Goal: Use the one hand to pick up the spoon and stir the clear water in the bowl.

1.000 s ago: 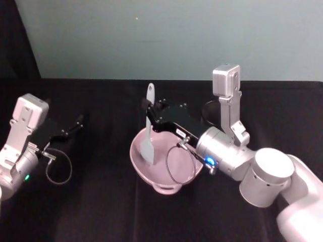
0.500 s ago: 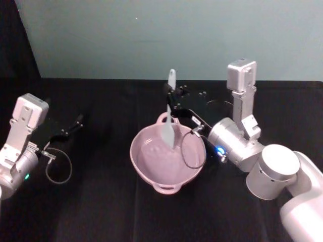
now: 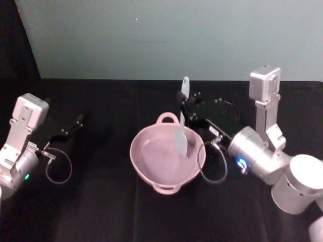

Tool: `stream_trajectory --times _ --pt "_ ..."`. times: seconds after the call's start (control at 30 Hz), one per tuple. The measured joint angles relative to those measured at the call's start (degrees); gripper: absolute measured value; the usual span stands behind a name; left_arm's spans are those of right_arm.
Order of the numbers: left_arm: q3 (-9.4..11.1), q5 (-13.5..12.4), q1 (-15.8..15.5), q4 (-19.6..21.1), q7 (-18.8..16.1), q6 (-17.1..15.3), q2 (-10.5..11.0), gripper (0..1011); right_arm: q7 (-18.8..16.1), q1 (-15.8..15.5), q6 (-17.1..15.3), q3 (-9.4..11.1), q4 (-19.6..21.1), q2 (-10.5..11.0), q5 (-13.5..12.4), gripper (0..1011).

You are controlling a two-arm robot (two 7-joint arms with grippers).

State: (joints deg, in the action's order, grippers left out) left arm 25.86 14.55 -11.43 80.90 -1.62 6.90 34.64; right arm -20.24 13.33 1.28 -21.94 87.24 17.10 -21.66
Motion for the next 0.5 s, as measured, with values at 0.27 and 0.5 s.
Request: stream_trajectory --times 0.27,0.5 --pt "0.0 0.0 0.0 0.0 0.0 0.0 0.0 1011 -2.27 -3.48 -3.8 -0.32 5.09 1.8 -2.83 113" --pt "0.0 0.0 0.0 0.0 0.0 0.0 0.0 1011 -3.12 -3.86 -5.79 -1.87 6.39 1.94 -4.74 113"
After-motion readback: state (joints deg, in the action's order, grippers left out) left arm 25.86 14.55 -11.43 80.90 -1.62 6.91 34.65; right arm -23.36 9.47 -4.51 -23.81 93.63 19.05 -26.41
